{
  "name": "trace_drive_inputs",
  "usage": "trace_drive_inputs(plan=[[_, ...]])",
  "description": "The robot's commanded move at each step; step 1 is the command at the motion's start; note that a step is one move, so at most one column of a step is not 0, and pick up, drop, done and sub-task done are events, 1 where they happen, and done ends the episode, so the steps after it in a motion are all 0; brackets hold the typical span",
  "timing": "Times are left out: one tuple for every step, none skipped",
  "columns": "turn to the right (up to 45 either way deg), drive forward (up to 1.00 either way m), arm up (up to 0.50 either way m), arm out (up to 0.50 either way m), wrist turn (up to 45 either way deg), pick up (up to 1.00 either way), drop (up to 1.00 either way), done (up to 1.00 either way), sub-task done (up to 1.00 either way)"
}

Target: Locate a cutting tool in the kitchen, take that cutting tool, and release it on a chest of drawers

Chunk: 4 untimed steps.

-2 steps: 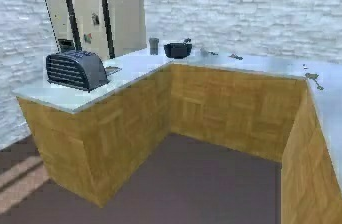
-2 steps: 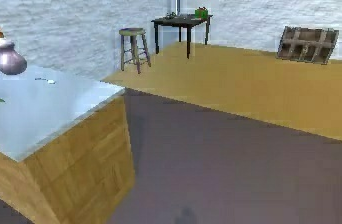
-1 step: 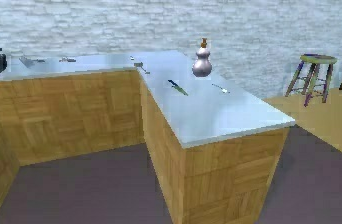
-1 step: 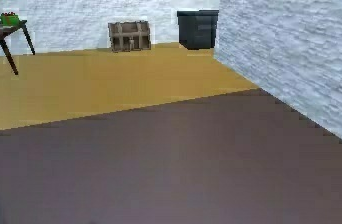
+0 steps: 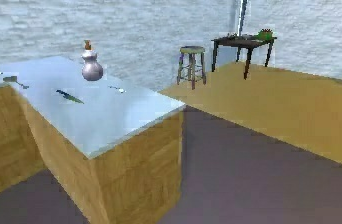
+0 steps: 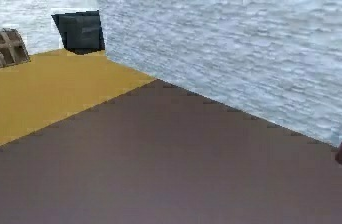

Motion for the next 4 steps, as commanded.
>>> trace_drive_inputs(plan=[[0.0, 0.65, 0.0, 0.0, 0.0, 0.0, 0.0, 0.0, 0.0], [-45.0, 0.0, 0.0, 0.0, 0.0, 0.0, 0.0, 0.0, 0.0], [-45.0, 0.0, 0.0, 0.0, 0.0, 0.0, 0.0, 0.0, 0.0], [-42.0, 0.0, 0.0, 0.0, 0.0, 0.0, 0.0, 0.0, 0.0]])
